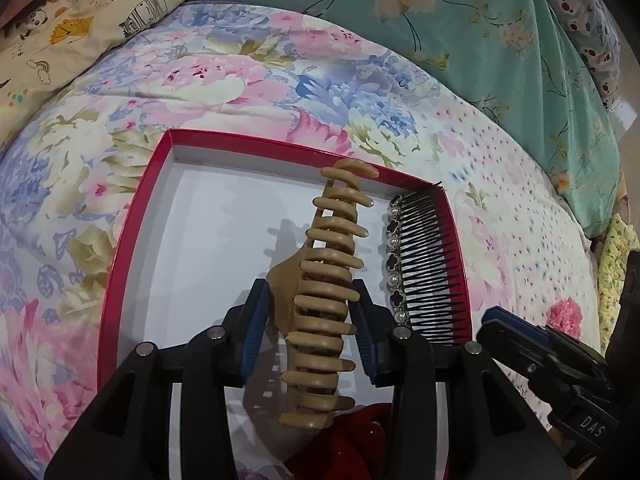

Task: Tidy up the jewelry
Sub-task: 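Carry the claw clip and comb into the box and open both grippers, then move both grippers toward the pink and lilac scrunchies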

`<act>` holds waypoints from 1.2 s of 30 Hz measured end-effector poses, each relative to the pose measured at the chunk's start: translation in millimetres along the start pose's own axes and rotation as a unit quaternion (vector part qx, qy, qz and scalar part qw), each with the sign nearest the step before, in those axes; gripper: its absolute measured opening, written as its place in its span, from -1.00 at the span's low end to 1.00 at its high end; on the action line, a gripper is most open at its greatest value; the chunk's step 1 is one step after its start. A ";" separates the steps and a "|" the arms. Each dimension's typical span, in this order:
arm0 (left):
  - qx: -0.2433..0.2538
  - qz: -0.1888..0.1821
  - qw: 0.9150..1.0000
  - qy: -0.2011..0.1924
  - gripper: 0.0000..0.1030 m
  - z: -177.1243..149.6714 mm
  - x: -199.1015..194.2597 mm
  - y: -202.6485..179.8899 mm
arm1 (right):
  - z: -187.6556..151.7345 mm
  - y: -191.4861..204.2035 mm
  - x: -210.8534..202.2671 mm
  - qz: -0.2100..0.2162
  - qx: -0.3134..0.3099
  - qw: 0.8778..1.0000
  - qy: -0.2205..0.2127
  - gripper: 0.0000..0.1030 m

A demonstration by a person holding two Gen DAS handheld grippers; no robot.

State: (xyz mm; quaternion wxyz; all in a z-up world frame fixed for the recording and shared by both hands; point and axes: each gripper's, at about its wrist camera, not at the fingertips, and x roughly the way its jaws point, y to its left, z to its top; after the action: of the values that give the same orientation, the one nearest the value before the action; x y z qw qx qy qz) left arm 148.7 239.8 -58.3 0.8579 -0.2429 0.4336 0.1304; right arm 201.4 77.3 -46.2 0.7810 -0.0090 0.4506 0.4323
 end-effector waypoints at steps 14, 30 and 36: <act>0.002 0.003 1.000 -0.008 0.14 -3.1 -23.3 -1.4 | -15.0 -15.5 -43.0 -0.003 0.025 0.999 -0.021 -0.40; 0.021 -0.024 0.999 -0.023 0.28 -44.9 -84.9 -40.0 | -75.1 -75.9 -146.2 -0.063 0.087 0.993 -0.057 -0.24; 0.043 -0.052 0.998 -0.013 0.42 -58.6 -88.5 -74.3 | -109.5 -117.3 -188.6 -0.101 0.135 0.984 -0.066 -0.19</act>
State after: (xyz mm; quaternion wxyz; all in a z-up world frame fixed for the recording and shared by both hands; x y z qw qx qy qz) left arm 88.9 144.6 6.0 0.8788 -0.2259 0.4145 0.0702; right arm 163.8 -166.2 -21.0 0.8426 0.0793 0.4492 0.2862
